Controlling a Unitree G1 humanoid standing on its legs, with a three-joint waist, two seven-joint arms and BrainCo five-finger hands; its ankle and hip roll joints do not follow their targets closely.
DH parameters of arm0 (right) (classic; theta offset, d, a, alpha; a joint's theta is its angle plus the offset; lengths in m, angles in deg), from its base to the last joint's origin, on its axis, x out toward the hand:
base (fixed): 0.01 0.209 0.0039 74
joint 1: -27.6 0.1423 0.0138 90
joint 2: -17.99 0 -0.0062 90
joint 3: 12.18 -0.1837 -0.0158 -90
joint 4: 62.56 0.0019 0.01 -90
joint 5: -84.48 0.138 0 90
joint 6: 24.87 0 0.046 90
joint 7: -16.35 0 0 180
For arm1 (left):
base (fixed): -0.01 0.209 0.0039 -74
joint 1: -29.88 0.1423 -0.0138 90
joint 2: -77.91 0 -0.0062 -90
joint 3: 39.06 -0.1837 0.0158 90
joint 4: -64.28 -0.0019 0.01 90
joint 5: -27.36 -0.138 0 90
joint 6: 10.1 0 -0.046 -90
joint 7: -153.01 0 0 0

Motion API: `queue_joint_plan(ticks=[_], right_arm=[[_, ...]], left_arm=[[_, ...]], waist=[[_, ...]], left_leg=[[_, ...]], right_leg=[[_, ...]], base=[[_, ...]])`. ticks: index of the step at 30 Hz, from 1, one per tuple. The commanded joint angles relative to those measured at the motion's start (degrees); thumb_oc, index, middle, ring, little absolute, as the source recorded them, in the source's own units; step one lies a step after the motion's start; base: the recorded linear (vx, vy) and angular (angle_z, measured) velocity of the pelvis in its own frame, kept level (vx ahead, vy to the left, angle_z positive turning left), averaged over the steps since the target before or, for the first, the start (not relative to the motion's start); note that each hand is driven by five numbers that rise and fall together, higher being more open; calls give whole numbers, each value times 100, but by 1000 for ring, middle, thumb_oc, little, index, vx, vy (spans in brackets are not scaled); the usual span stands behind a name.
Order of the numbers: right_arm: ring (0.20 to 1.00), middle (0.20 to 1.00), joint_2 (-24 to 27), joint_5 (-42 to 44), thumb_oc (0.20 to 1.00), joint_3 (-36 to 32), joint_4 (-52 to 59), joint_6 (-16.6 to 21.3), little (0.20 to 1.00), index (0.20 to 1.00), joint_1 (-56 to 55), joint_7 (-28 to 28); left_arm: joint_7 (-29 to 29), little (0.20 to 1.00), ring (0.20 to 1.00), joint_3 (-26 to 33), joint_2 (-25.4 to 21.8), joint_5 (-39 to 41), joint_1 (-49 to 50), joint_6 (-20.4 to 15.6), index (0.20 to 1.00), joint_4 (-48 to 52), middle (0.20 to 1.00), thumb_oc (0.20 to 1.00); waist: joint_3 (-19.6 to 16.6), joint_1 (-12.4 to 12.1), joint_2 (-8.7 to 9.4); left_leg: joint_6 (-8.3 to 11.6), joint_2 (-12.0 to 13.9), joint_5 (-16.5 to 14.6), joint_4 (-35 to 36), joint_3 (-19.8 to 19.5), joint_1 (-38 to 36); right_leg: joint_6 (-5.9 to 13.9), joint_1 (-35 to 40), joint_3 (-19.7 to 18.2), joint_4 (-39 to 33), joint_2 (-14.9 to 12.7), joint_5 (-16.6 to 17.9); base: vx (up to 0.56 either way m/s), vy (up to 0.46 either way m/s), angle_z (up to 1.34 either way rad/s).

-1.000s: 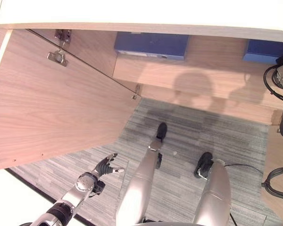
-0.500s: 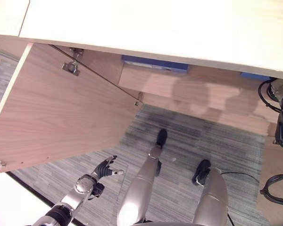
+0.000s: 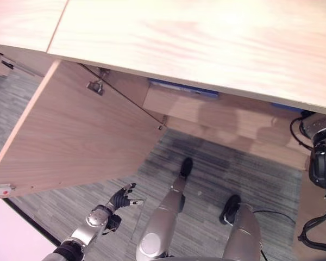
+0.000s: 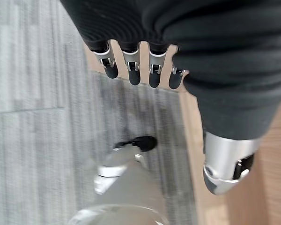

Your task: Put the empty folder in the office cabinet

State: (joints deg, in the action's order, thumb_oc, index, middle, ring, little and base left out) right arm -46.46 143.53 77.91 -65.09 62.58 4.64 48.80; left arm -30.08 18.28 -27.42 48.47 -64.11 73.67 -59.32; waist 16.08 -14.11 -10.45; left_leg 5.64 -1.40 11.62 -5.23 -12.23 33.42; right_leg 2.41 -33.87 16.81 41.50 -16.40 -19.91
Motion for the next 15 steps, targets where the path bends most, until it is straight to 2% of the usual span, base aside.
queue_joint_plan(ticks=[1, 2, 7, 8, 11, 12, 15], right_arm=[[1000, 1000, 0, 75, 1000, -297, 180, 171, 1000, 1000, -135, 57], [1000, 1000, -123, 118, 1000, -358, 256, 214, 1000, 1000, -231, 61], [1000, 1000, -665, 334, 1000, -553, 612, 461, 1000, 1000, -613, -113], [1000, 1000, -868, 392, 1000, -598, 763, 565, 1000, 1000, -794, -258], [1000, 1000, -980, 400, 1000, -644, 835, 619, 1000, 1000, -917, -316], [1000, 1000, -1226, 435, 1000, -718, 1050, 779, 1000, 1000, -1247, -537], [1000, 1000, -1529, 474, 1000, -857, 1317, 1021, 1000, 1000, -1773, -766]], left_arm=[[43, 1000, 1000, 206, -12, 160, -162, -24, 1000, -220, 1000, 1000], [59, 1000, 1000, 229, -21, 165, -160, -26, 1000, -226, 1000, 1000], [88, 1000, 1000, 365, 65, 137, -206, -24, 1000, -561, 1000, 1000], [80, 1000, 1000, 431, 154, 102, -228, -33, 1000, -805, 1000, 1000], [83, 1000, 1000, 475, 201, 82, -226, -55, 1000, -944, 1000, 1000], [63, 1000, 1000, 568, 353, 20, -205, -59, 1000, -1262, 1000, 1000], [69, 1000, 1000, 759, 510, -49, -175, -89, 1000, -1646, 1000, 1000]], waist=[[253, -117, 60], [281, -158, 45], [240, -158, 169], [207, -125, 223], [189, -104, 258], [97, -33, 354], [14, 61, 457]], left_leg=[[181, 309, -972, -28, -202, -456], [156, 318, -852, -59, -192, -423], [165, 372, -872, -31, -205, -556], [178, 409, -852, 50, -194, -673], [186, 427, -833, 115, -186, -755], [196, 469, -823, 271, -156, -972], [196, 553, -788, 482, -107, -1303]], right_leg=[[544, 749, -310, -1016, 7, 367], [529, 739, -226, -1066, 11, 546], [553, 987, -186, -1371, 81, 667], [566, 1098, -177, -1492, 94, 740], [577, 1197, -148, -1590, 106, 785], [602, 1429, -118, -1836, 127, 890], [642, 1732, -92, -2066, 164, 1001]], base=[[-113, 24, 0], [-120, 26, -3], [-35, -5, -3], [1, 6, -7], [21, 14, -3], [72, 28, -2], [94, 35, -9]])
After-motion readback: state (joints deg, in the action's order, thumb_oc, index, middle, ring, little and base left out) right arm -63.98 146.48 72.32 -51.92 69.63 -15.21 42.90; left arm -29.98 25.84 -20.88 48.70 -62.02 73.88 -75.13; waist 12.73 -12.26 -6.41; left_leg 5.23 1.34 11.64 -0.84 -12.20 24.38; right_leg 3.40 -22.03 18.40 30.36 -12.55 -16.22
